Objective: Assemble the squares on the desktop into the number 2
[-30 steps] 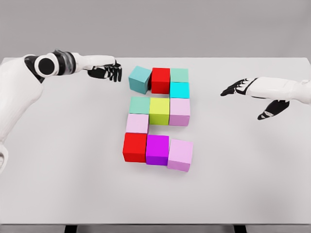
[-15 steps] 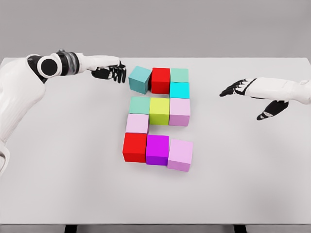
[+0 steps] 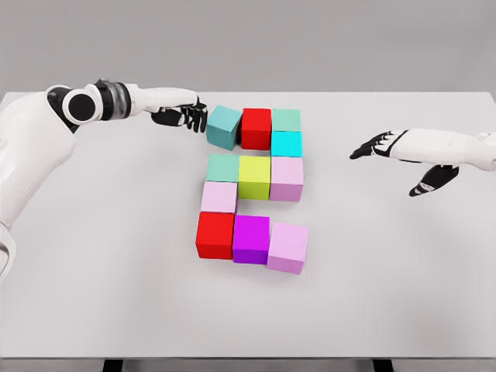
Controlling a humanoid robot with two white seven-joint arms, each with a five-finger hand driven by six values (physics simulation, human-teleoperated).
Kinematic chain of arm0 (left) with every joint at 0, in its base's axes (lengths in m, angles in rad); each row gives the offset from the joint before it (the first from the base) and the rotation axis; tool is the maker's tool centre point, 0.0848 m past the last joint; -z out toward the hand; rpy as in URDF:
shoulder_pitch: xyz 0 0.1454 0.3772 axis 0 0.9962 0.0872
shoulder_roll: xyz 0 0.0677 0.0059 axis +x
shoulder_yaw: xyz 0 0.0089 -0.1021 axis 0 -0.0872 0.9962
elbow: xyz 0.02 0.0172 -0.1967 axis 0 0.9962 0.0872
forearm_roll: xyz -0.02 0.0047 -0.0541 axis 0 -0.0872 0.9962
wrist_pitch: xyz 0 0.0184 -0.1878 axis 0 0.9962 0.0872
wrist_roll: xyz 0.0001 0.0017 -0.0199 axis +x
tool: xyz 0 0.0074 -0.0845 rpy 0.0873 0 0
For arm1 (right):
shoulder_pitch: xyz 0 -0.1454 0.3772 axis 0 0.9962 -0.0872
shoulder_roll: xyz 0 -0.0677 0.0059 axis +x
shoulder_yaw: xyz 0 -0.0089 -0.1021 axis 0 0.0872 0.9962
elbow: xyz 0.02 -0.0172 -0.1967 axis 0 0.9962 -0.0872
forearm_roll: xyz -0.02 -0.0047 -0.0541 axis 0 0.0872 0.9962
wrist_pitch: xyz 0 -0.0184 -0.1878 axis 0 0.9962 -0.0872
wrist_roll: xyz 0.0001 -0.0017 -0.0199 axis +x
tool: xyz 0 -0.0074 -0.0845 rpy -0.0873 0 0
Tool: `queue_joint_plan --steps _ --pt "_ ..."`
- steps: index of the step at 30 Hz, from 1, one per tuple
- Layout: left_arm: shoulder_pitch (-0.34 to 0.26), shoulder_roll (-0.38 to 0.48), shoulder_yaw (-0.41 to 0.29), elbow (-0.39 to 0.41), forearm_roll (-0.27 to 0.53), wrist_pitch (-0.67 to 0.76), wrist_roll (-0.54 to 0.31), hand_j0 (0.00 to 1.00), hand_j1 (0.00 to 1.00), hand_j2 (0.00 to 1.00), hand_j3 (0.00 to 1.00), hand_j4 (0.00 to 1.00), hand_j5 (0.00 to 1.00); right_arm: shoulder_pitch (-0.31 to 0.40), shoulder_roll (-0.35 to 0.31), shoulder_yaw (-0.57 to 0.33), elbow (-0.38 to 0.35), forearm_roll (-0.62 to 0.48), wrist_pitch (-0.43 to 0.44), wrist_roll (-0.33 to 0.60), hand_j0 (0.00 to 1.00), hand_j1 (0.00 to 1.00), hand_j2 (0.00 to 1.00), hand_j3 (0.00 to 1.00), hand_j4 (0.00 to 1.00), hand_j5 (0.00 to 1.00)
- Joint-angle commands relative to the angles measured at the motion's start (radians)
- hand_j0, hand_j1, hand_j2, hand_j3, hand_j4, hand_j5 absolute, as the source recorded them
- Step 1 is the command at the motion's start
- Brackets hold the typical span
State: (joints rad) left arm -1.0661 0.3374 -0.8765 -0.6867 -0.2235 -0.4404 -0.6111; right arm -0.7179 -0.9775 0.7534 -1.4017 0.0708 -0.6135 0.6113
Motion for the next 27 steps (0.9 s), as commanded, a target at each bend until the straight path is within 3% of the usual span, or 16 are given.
queue_joint_plan --steps 1,27 --pt "0.000 0.000 0.002 -0.002 0.006 0.000 0.000 0.34 0.34 0.34 0.34 0.34 0.34 0.000 0.000 0.000 0.000 -0.006 0.003 0.000 1.00 1.00 1.00 1.00 1.00 1.00" --pt "0.003 0.017 0.001 -0.031 0.012 -0.001 0.000 0.35 0.35 0.35 0.35 0.35 0.35 -0.009 0.003 -0.006 -0.023 -0.006 0.003 0.000 1.00 1.00 1.00 1.00 1.00 1.00"
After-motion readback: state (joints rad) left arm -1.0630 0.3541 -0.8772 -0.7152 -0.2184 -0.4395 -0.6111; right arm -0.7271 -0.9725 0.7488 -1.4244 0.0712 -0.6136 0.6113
